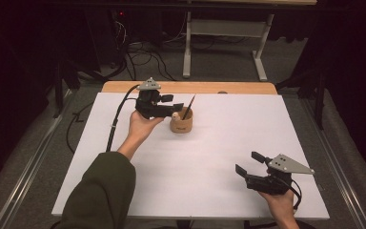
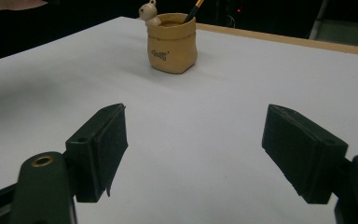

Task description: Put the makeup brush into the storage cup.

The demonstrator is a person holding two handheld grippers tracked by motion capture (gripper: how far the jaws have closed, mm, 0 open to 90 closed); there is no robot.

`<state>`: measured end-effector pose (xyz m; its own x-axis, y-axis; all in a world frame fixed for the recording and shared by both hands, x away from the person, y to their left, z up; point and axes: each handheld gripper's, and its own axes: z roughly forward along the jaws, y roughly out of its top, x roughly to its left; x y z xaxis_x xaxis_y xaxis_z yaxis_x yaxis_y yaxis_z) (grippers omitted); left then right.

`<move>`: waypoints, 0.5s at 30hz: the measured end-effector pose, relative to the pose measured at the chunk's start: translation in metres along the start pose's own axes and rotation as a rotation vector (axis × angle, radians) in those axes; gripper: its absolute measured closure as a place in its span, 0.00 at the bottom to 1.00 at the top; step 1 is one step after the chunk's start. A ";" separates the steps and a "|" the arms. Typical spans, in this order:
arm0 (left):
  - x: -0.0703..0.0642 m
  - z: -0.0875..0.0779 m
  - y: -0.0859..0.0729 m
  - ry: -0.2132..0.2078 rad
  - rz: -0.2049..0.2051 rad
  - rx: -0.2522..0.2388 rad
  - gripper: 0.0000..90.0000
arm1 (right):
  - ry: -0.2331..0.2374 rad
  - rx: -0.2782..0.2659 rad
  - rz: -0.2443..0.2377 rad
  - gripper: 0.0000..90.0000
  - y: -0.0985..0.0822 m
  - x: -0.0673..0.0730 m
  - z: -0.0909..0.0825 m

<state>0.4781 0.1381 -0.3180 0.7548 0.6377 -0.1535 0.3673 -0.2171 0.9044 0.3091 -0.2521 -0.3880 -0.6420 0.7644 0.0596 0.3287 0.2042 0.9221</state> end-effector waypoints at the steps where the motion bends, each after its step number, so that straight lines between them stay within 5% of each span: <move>1: 0.000 -0.001 0.000 0.000 -0.001 -0.002 0.43 | 0.002 0.001 0.001 0.26 0.000 0.000 0.000; 15: -0.003 -0.007 -0.005 -0.008 0.007 -0.012 0.43 | -0.002 -0.001 0.001 0.26 0.000 0.000 0.000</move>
<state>0.4706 0.1426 -0.3192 0.7620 0.6299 -0.1503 0.3556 -0.2130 0.9101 0.3089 -0.2519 -0.3879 -0.6406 0.7655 0.0600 0.3287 0.2027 0.9224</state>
